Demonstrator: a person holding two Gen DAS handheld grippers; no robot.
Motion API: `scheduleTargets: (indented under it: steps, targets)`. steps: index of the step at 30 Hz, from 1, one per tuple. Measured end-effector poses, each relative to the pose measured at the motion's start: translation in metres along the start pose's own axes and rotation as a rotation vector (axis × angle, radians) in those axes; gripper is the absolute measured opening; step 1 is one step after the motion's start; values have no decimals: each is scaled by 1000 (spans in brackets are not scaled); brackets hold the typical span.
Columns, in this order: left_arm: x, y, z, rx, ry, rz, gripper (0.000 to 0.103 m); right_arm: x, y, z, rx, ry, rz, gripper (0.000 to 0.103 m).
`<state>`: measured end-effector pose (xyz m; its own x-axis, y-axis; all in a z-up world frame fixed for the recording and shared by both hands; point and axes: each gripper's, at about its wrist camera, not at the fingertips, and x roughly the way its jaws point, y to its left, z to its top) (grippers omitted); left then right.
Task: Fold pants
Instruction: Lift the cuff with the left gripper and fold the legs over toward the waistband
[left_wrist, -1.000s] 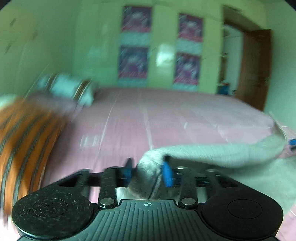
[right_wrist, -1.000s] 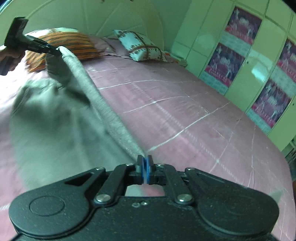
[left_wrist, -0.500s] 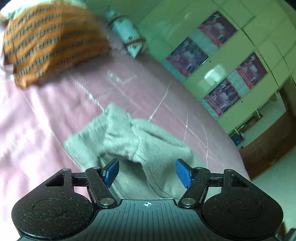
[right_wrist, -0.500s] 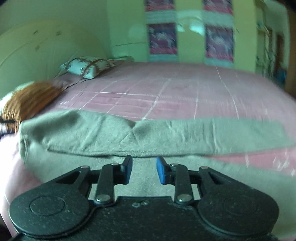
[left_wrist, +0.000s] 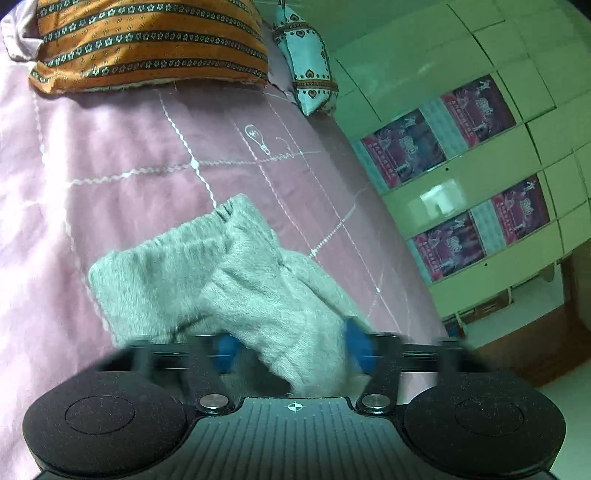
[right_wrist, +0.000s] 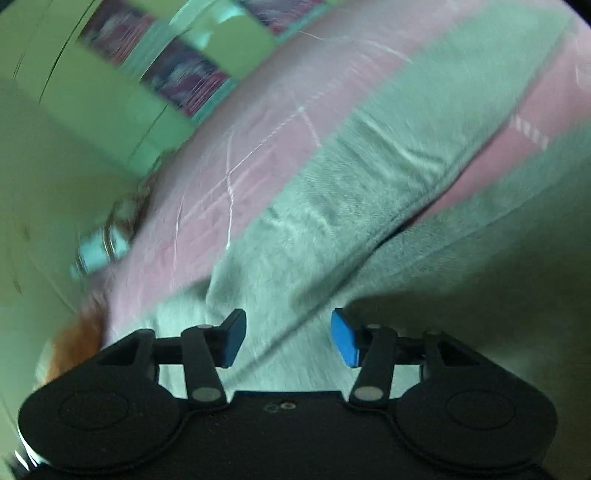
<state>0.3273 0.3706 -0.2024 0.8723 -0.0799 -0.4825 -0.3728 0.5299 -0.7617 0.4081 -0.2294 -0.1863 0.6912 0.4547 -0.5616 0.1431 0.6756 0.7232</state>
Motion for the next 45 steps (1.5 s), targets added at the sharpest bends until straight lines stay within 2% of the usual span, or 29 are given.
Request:
scheduleTargets:
  steps: [1, 2, 4, 6, 9, 11, 13, 14, 15, 16, 17, 18, 19, 20, 22, 23, 24, 26, 27, 29, 30, 31, 33, 35, 38, 40, 43, 45]
  targets:
    - [-5, 1, 0, -4, 3, -7, 31, 5, -2, 5, 29, 4, 11, 26]
    - [-4, 0, 3, 0, 1, -19, 27, 10, -4, 9, 46, 20, 15, 0]
    - [3, -7, 17, 37, 41, -51, 25, 12, -1, 16, 34, 19, 21, 0]
    - [9, -24, 41, 88, 75, -87, 25, -4, 21, 21, -79, -32, 50, 0]
    - [6, -60, 83, 174, 73, -169, 25, -56, 59, 29, -207, -150, 148, 0]
    - [-7, -74, 99, 227, 86, -256, 25, -96, 82, 25, -299, -207, 206, 0]
    - [-12, -65, 95, 317, 141, -197, 25, -129, 91, 2, -411, -225, 222, 0]
    - [-6, -46, 87, 320, 210, -139, 25, -135, 86, -12, -440, -201, 204, 0]
    - [4, -26, 73, 360, 289, -19, 25, -131, 74, -31, -453, -150, 159, 0]
    - [12, -8, 60, 390, 345, 70, 25, -115, 54, -52, -434, -57, 104, 0]
    - [14, 8, 49, 400, 371, 97, 24, -97, 35, -68, -402, 41, 42, 0]
    - [8, 16, 44, 385, 340, 61, 25, -79, 16, -85, -369, 126, -32, 0]
    - [2, 21, 45, 331, 312, 36, 25, -75, 3, -95, -345, 131, -35, 0]
    - [0, 23, 45, 304, 300, 28, 25, -77, -2, -98, -326, 100, -17, 0]
    - [0, 17, 44, 339, 299, 46, 25, -80, -5, -93, -242, 76, -7, 2]
    - [2, 13, 44, 355, 304, 56, 25, -80, -5, -90, -223, 70, -15, 10]
    - [5, 9, 46, 361, 308, 61, 25, -77, -3, -87, -224, 74, -26, 10]
    - [5, 8, 46, 382, 311, 66, 25, -70, -1, -83, -245, 98, -68, 1]
    - [2, 4, 50, 391, 294, 50, 25, -70, 6, -78, -257, 106, -78, 0]
    - [-7, -4, 56, 416, 263, -3, 25, -78, 28, -69, -299, 71, -45, 0]
    - [-13, -7, 58, 431, 246, -6, 25, -88, 39, -66, -315, 40, -14, 0]
    - [-14, -5, 58, 437, 246, 10, 25, -96, 45, -65, -325, 17, 8, 0]
    - [-5, 11, 51, 460, 298, 106, 25, -96, 43, -72, -346, 25, 4, 0]
    - [-5, 27, 48, 393, 277, 80, 25, -68, 26, -82, -330, 140, -76, 0]
    - [-11, 22, 45, 404, 257, 79, 25, -64, 22, -82, -270, 115, -53, 0]
    - [-18, 18, 42, 415, 252, 80, 25, -66, 24, -83, -289, 106, -59, 0]
    - [-20, 12, 38, 487, 221, 109, 28, -68, 27, -81, -331, 109, -69, 0]
    - [-28, 0, 23, 578, 167, 156, 33, -64, 32, -85, -370, 102, -83, 0]
